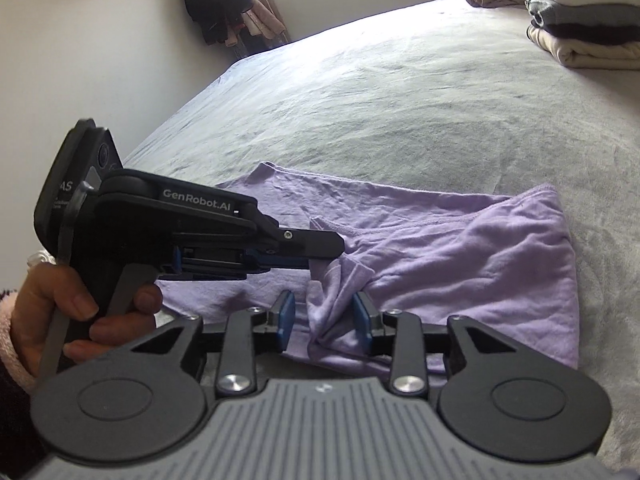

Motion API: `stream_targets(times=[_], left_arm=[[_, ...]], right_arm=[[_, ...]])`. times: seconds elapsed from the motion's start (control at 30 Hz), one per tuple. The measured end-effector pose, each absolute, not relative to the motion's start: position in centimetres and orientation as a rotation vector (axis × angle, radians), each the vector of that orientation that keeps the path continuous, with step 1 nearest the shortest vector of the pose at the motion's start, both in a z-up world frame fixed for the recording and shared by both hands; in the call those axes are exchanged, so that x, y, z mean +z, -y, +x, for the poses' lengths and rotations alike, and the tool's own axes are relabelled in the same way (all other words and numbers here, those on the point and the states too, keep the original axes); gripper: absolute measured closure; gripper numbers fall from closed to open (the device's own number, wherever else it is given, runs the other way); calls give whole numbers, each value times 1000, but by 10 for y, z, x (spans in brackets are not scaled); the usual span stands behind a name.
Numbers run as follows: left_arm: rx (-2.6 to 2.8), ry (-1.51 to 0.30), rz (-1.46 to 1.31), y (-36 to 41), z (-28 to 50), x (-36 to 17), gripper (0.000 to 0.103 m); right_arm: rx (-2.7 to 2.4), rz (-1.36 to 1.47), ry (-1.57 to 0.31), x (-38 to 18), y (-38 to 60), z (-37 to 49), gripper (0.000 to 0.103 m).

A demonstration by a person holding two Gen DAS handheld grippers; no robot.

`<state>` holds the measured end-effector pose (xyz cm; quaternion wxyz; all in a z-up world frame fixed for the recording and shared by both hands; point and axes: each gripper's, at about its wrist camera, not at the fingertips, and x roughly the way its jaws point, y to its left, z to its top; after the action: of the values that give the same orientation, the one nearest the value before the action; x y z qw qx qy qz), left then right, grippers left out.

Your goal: Fold clothes

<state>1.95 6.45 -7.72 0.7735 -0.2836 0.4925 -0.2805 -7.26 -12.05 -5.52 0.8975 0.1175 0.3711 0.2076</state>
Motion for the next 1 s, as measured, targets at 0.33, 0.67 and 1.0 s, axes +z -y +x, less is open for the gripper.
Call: stream_targets(times=[0.33,0.67,1.0], left_arm=[[-613,-1076,-665,-69,22,-78,87],[-616,-1073,-742,-81,22,-79,71],[-628,-1077,-729,-78,22,-76,72]], right_arm=[[374,234,-735,-57,128,-75,91],[462,255,-710,-46,117,-76,92],[398,21,-667,-49,97,-98,59]])
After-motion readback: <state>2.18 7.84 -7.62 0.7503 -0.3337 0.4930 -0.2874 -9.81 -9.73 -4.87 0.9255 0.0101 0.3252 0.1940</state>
